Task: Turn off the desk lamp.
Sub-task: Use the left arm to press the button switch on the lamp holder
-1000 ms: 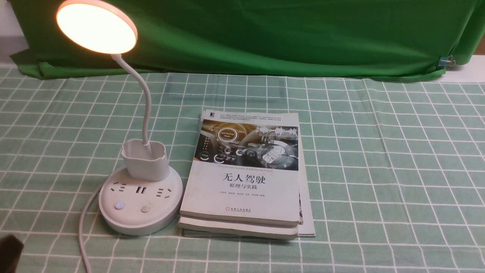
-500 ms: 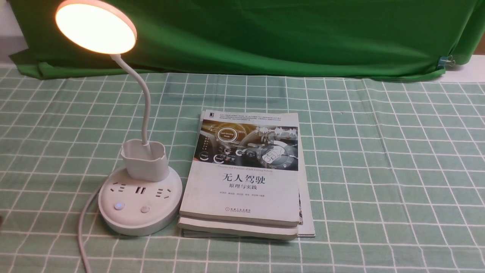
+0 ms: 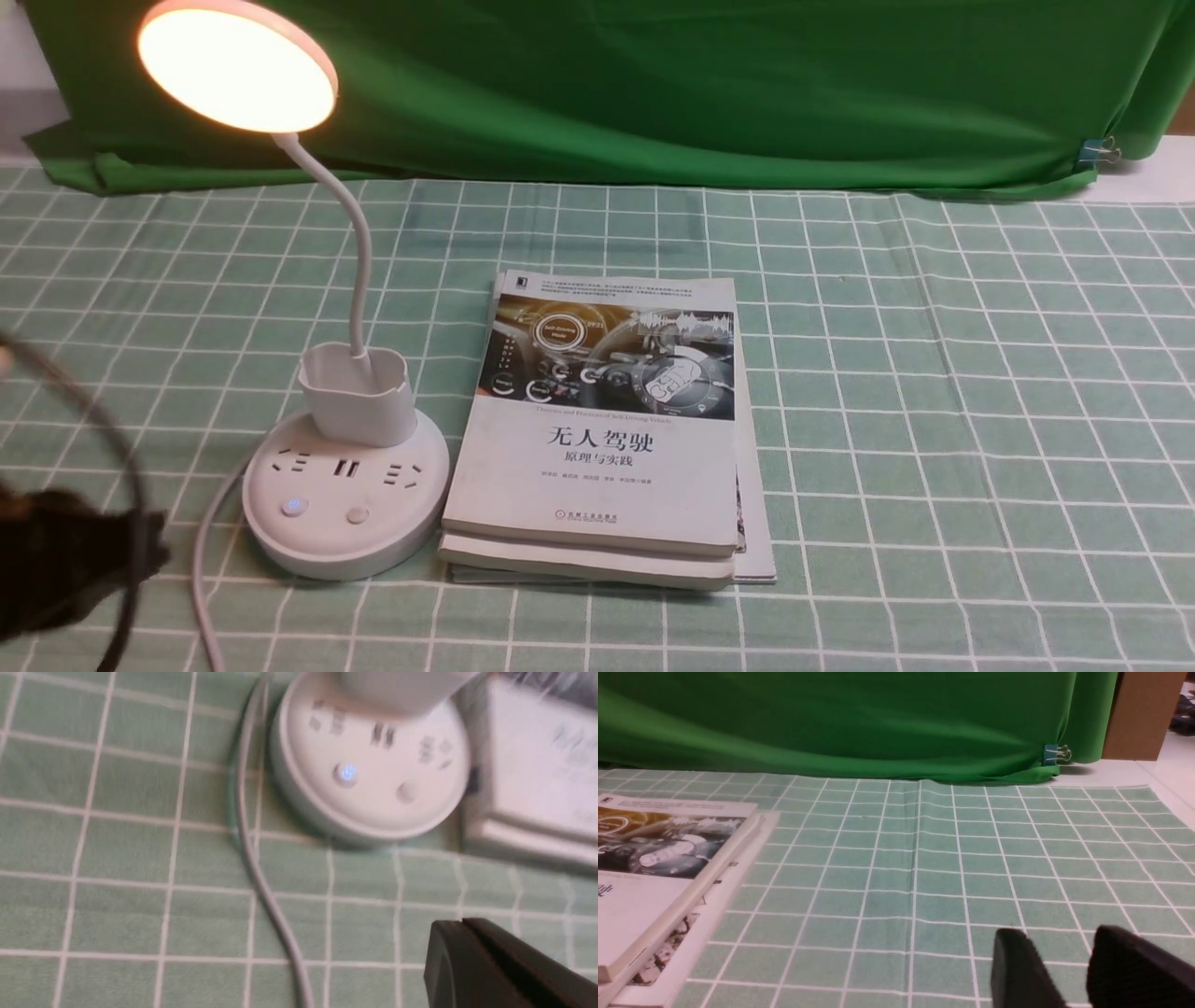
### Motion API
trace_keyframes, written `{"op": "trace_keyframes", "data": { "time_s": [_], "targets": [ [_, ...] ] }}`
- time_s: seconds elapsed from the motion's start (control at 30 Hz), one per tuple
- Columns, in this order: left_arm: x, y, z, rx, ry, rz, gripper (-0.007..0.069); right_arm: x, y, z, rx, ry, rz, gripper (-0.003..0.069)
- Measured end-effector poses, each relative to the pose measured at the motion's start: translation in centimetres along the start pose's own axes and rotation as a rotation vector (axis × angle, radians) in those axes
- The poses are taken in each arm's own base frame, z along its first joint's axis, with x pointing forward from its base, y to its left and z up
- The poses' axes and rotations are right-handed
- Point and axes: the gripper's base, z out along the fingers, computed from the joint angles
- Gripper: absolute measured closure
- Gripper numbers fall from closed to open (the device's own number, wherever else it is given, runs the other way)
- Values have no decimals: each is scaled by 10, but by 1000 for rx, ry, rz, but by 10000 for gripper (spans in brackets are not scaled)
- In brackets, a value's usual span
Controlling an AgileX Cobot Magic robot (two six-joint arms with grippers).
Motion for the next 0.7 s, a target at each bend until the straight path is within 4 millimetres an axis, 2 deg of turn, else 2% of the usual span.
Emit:
{"op": "trace_keyframes", "data": {
  "time_s": [0.07, 0.17, 0.27, 0.43, 0.7],
  "targets": [
    [-7, -2, 9, 7, 46, 24, 624, 0, 0, 0, 0, 0, 0, 417],
    [-26, -15, 38, 22, 195, 110, 624, 0, 0, 0, 0, 0, 0, 417],
    [-36, -29, 58, 27, 303, 172, 624, 0, 0, 0, 0, 0, 0, 417],
    [-58, -44, 90, 15, 377, 229, 624, 0, 0, 0, 0, 0, 0, 417],
    [-87, -46, 129, -30, 416, 269, 624, 0, 0, 0, 0, 0, 0, 417]
  ]
}}
